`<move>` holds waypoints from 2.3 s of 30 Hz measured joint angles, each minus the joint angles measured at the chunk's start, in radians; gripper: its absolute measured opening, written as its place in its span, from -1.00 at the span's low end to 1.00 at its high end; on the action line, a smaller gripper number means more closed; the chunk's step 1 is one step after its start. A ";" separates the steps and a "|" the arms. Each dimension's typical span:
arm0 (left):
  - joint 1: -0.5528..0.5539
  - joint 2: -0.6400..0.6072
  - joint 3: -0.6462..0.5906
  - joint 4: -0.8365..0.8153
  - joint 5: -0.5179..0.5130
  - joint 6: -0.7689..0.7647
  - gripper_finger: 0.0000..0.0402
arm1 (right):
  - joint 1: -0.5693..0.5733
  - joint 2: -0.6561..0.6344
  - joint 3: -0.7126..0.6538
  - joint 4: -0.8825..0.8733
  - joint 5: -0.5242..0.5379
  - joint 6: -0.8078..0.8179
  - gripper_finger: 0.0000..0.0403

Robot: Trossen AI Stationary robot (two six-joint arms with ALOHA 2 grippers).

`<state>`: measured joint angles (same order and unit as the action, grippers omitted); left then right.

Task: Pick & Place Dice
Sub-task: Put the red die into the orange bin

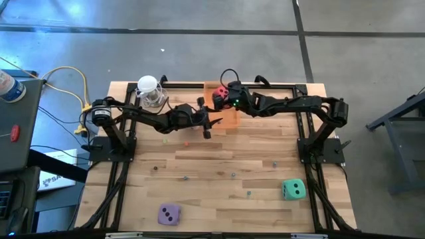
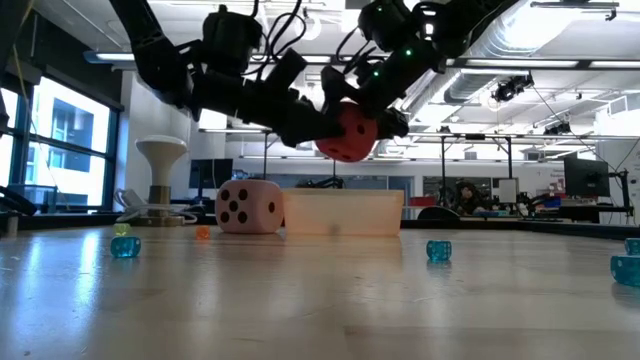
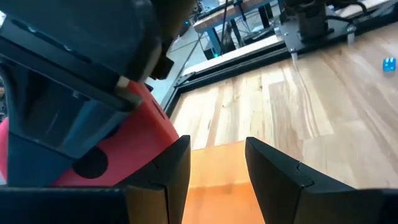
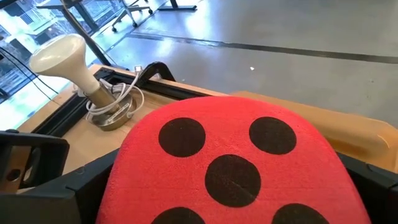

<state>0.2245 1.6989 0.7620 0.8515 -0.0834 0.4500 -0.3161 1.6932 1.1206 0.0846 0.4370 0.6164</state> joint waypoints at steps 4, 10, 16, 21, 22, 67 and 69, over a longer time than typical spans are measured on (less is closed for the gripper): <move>0.010 0.000 0.000 -0.025 0.000 0.021 -0.26 | 0.000 0.000 0.000 -0.036 -0.020 0.045 0.99; 0.011 0.000 0.000 -0.038 0.003 0.020 -0.26 | -0.001 0.000 0.000 -0.063 -0.054 0.090 0.99; 0.011 0.000 0.000 -0.053 0.003 0.021 -0.26 | -0.001 0.000 0.000 -0.077 -0.069 0.106 0.99; 0.038 0.000 0.000 -0.105 -0.003 -0.012 -0.26 | 0.000 0.000 0.000 -0.059 -0.087 0.081 0.99; 0.048 0.000 0.000 -0.120 -0.005 -0.026 -0.26 | 0.000 0.000 0.000 -0.044 -0.098 0.070 0.99; -0.014 -0.008 0.003 -0.276 -0.373 -0.107 -0.26 | -0.031 0.000 0.000 -0.167 -0.078 0.122 0.99; -0.047 -0.008 0.003 -0.257 -0.363 -0.114 -0.26 | -0.031 0.000 0.000 -0.176 -0.077 0.123 0.99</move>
<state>0.1771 1.6909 0.7649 0.5947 -0.4463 0.3362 -0.3470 1.6936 1.1202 -0.0913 0.3595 0.7396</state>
